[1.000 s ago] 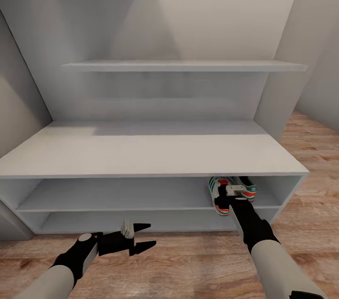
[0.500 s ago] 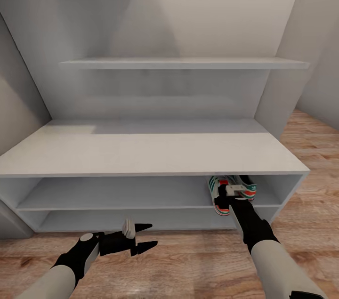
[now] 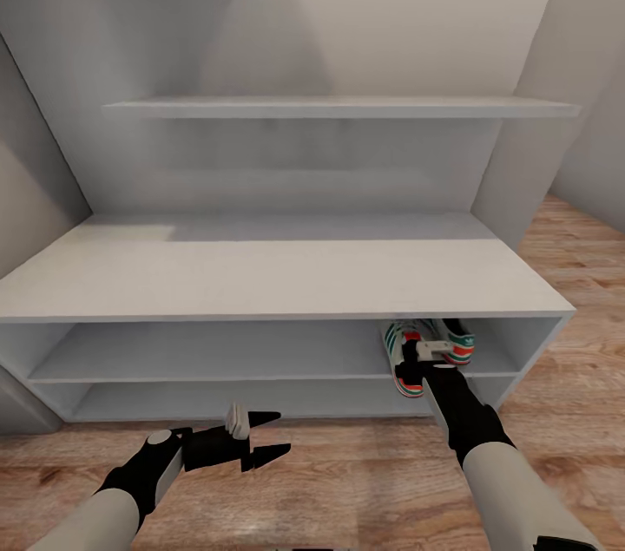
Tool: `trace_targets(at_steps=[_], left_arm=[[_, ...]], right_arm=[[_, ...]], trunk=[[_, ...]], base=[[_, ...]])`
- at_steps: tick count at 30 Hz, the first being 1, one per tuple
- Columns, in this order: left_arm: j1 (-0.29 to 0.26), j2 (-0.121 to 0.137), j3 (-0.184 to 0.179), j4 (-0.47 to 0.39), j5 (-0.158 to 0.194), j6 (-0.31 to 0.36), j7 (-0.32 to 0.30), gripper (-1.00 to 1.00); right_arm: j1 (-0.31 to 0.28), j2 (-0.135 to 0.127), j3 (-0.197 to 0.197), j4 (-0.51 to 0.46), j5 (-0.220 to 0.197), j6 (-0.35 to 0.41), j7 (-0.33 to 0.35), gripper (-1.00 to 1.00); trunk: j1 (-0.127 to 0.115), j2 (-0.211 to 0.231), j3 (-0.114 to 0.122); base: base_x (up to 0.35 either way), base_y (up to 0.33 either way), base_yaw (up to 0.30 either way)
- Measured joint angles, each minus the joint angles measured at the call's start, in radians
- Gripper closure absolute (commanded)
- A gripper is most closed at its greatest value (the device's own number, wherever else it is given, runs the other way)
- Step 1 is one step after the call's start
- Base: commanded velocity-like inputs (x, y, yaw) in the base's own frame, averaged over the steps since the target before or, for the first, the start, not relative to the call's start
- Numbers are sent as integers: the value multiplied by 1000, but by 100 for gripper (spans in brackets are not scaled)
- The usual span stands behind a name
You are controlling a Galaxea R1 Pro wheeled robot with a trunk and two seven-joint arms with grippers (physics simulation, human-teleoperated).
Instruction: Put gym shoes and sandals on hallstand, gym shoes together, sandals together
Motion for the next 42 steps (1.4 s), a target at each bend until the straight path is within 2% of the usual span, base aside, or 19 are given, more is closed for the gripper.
trace_targets(at_steps=[10, 19, 42], left_arm=[[0, 0, 0, 1, 1, 0, 0, -100], [0, -1, 0, 1, 1, -1, 0, -100], [0, -1, 0, 3, 1, -1, 0, -100]], right_arm=[[0, 0, 0, 0, 0, 0, 0, 100], [0, 0, 0, 0, -2, 0, 1, 100], [0, 0, -1, 0, -7, 0, 1, 100]], trunk=[[0, 0, 0], [-1, 0, 0], [0, 0, 0]], base=[[4, 0, 0], [248, 0, 0], [83, -50, 0]])
